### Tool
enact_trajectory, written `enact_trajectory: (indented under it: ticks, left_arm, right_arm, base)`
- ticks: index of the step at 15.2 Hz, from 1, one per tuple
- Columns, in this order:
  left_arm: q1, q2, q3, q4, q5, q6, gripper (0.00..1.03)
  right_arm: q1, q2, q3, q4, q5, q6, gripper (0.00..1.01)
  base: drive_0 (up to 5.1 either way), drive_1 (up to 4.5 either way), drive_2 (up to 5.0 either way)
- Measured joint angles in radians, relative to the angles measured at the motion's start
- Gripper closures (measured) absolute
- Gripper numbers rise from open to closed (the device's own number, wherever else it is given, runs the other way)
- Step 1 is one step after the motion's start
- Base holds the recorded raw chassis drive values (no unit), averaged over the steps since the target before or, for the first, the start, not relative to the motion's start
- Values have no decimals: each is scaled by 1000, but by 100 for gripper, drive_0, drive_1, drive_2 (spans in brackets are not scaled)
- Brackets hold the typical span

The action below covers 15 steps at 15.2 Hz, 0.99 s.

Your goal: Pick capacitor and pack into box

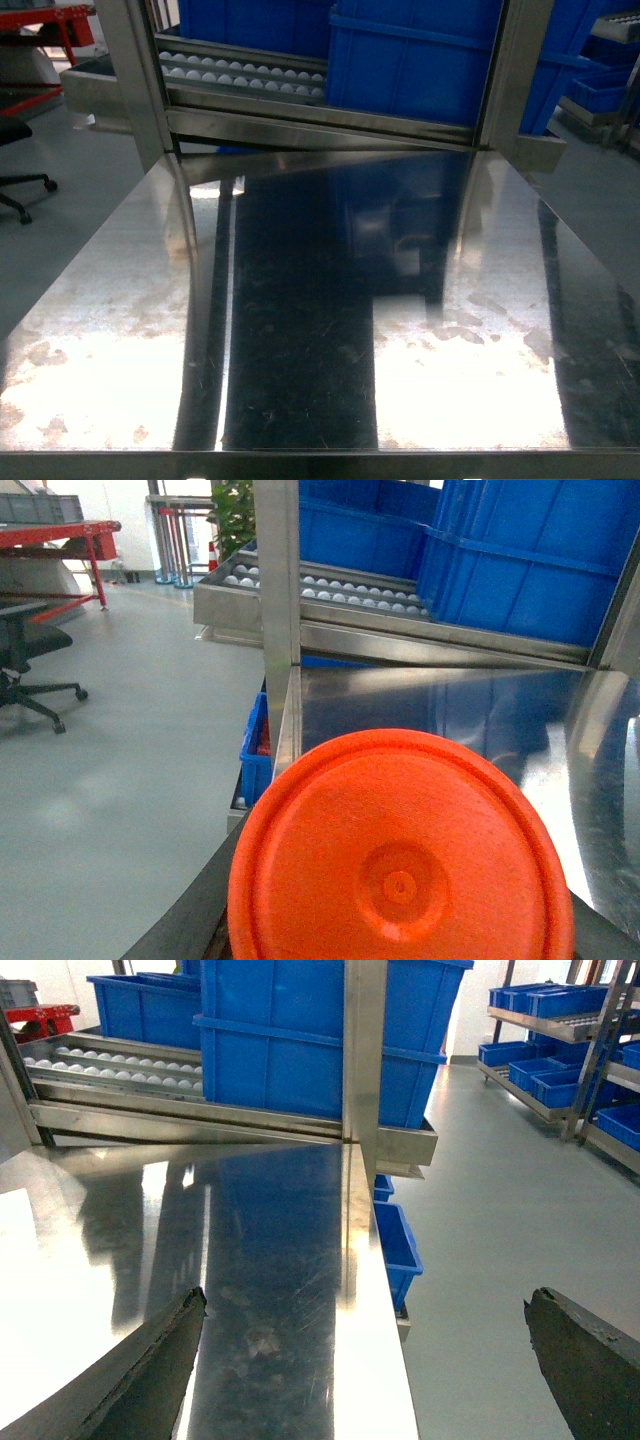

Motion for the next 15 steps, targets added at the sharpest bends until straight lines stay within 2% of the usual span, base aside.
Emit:
enact_trajectory:
  ticks: [15]
  left_arm:
    - [0, 0, 0, 2, 0, 0, 59]
  right_arm:
    - [0, 0, 0, 2, 0, 0, 3]
  base:
    - [0, 0, 0]
